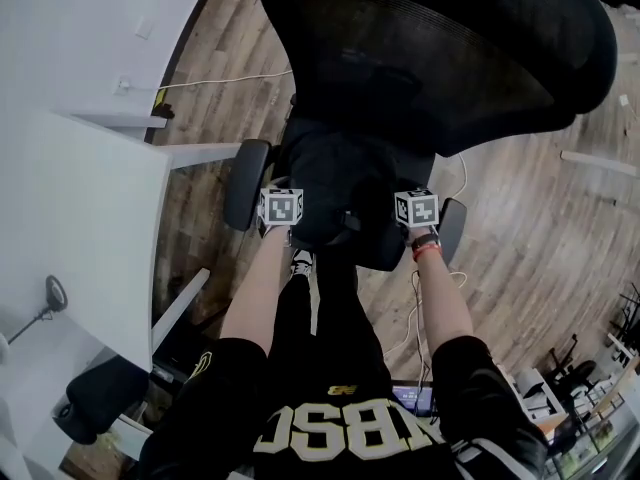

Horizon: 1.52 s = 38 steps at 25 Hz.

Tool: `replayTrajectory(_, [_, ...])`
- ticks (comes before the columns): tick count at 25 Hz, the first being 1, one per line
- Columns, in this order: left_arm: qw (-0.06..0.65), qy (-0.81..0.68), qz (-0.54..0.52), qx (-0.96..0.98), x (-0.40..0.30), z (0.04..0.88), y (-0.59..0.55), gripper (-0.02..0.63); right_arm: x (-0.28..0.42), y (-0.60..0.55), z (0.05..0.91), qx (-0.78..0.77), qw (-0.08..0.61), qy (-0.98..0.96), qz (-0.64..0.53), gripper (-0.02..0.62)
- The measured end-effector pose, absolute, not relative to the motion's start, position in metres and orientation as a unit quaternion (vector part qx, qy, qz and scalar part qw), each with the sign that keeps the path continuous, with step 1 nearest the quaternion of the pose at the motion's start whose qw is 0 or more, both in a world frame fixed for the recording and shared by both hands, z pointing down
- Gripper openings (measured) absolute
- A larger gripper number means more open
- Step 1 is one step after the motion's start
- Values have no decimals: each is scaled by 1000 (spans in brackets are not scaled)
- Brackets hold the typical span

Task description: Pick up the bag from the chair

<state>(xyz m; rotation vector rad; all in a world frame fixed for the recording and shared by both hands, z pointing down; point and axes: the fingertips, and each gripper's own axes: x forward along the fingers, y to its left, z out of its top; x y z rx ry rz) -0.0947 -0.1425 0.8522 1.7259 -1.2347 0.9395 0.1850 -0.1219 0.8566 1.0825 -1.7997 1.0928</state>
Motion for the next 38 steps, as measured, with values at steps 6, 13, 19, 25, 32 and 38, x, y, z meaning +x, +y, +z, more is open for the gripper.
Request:
replayTrajectory(6, [375,-475,353,714,-77,817,-148,15,187,-114,814,468,358,-690,419,60])
replayTrajectory(13, [339,-475,311,750,-59,744,-168,15,198,-117,750,519,317,-691,391,60])
replayTrajectory(19, [288,-479,258,788,-48,665,-181,15,208,-113,686,572,284,-681,360,61])
replayTrajectory(25, [255,-471,228,813,-39,597,-177,14,211,-102,630,598,234,-679,356,61])
replayTrajectory(32, [254,-481,166,823,-38,532,-177,14,200,-105,564,626,190,-687,316,60])
replayTrajectory(38, [213,-479,142,840,-39,483,-182,14,197,-111,510,641,157,-699,276,60])
